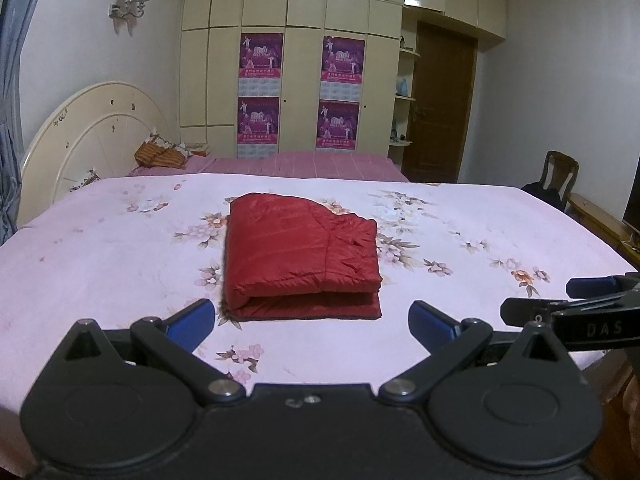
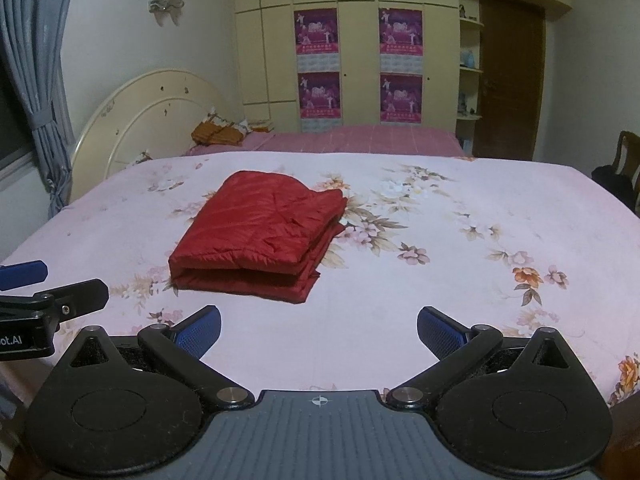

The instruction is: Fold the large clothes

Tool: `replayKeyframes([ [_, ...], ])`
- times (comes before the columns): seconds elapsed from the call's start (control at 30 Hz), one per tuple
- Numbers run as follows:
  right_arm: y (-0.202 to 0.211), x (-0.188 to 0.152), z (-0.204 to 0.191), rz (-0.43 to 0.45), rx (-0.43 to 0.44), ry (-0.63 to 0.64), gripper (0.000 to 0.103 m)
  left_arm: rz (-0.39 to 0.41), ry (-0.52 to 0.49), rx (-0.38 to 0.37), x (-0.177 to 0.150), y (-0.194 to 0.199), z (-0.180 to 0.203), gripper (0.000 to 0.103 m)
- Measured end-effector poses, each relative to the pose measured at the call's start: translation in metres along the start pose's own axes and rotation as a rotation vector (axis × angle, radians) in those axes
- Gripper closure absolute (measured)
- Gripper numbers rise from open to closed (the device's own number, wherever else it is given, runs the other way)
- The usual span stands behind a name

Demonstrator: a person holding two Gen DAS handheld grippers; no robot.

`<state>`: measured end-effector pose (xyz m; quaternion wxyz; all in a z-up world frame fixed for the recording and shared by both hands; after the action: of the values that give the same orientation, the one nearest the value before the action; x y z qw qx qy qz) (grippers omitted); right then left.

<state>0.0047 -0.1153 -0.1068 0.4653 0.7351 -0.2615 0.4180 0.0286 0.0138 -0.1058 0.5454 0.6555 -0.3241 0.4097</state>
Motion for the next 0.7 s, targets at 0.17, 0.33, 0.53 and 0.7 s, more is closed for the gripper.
replayKeyframes([
  [0.17, 0.001, 0.0001, 0.0027, 0.01, -0.004, -0.001, 0.0, 0.001, -0.002, 0.001, 0.0006, -0.0002, 0.001, 0.0],
  [0.33, 0.0011, 0.0007, 0.0068, 0.014, -0.002, -0.01, 0.0, 0.001, -0.005, 0.003, 0.0016, -0.0012, 0.0019, 0.0],
  [0.53, 0.0022, 0.0011, 0.0051, 0.023, 0.003, 0.0, 0.0, 0.004, -0.005, 0.01, 0.0036, -0.0042, 0.0016, 0.0],
  [0.7, 0.0013, 0.002, 0.0046, 0.026, 0.002, 0.003, 0.0, 0.006, -0.006, 0.009, 0.0042, -0.0038, 0.0014, 0.0],
])
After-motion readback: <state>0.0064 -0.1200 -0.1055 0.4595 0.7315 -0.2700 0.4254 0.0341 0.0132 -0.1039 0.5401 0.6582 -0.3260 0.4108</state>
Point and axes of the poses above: each gripper's, at about its wrist camera, not at the fingertips, and y roughly against the way its jaws point, z to its right, x to its top, the point moved 6 cm from there along -y, roughly the way its jaws point, and after that the axes turned 11 degrees about x, right-handed, at the moved point
